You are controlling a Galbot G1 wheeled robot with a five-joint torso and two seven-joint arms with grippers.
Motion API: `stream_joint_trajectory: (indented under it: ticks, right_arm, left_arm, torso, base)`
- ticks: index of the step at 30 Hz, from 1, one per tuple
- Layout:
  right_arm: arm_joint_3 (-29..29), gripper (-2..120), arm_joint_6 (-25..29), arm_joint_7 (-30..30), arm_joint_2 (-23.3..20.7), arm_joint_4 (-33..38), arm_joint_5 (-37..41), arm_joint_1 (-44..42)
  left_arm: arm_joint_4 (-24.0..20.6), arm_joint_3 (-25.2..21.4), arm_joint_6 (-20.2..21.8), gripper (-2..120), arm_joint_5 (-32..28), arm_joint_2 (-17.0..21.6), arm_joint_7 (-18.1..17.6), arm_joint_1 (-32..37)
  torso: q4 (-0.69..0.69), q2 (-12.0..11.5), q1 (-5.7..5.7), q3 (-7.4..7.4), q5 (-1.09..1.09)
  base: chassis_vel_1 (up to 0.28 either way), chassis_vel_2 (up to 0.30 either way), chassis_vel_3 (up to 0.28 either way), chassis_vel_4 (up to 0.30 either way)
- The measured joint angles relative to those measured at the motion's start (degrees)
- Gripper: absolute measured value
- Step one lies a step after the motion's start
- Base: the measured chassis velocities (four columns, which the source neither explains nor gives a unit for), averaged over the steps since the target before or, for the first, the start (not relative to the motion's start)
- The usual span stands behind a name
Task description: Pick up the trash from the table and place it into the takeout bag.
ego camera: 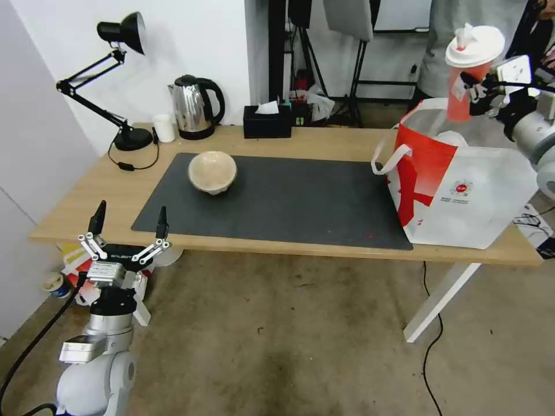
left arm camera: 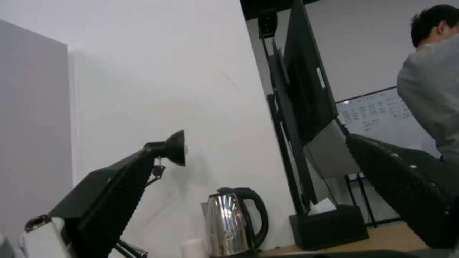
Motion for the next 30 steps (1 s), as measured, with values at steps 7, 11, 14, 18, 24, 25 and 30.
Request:
stream_joint_trajectory:
  ticks: [7,11,14,18,24,25,30]
  right_arm:
    - [0.0,12,-1.4,0.7,0.2,0.4,-0.5,-0.1]
    - [0.0,24,-2.6,1.1,0.4,0.8,-0.5,0.0]
    - [0.0,34,-3.1,1.3,0.5,1.0,-0.5,0.2]
    - [0.0,52,-3.9,1.5,0.5,1.6,-0.4,0.3]
    - [-0.1,69,-5.2,2.2,0.6,2.6,0.9,0.2]
    - [-0.1,75,-5.4,2.3,0.7,2.8,1.0,0.1]
    - [-0.1,94,-6.9,4.1,1.1,3.3,2.8,-0.4]
  left_arm:
    - [0.0,-0.1,0.0,100,0.0,0.1,0.0,0.0]
    - [0.0,-0.2,0.0,100,0.0,0.2,0.0,0.0]
    - [0.0,-0.2,0.0,100,0.0,0.3,0.0,0.0]
    - [0.1,-0.1,0.0,100,0.0,0.3,0.1,-0.1]
    - [0.2,-0.2,0.0,100,0.0,0.3,0.1,-0.1]
    - [0.2,-0.3,0.0,100,0.0,0.3,0.2,0.0]
    - [0.2,-0.9,-0.1,100,-0.1,0.4,0.2,0.1]
  torso:
    - [0.0,0.0,0.0,0.0,0.0]
    - [0.0,0.0,0.0,0.0,0.0]
    - [0.0,0.0,0.0,0.0,0.0]
    - [0.0,0.0,0.0,0.0,0.0]
    - [0.0,0.0,0.0,0.0,0.0]
    - [0.0,0.0,0.0,0.0,0.0]
    - [0.0,0.0,0.0,0.0,-0.01]
  base:
    - [0.0,0.0,0.0,0.0]
    - [0.0,0.0,0.0,0.0]
    - [0.0,0.0,0.0,0.0]
    - [0.0,0.0,0.0,0.0]
    - [0.0,0.0,0.0,0.0]
    - [0.0,0.0,0.0,0.0]
    - [0.0,0.0,0.0,0.0]
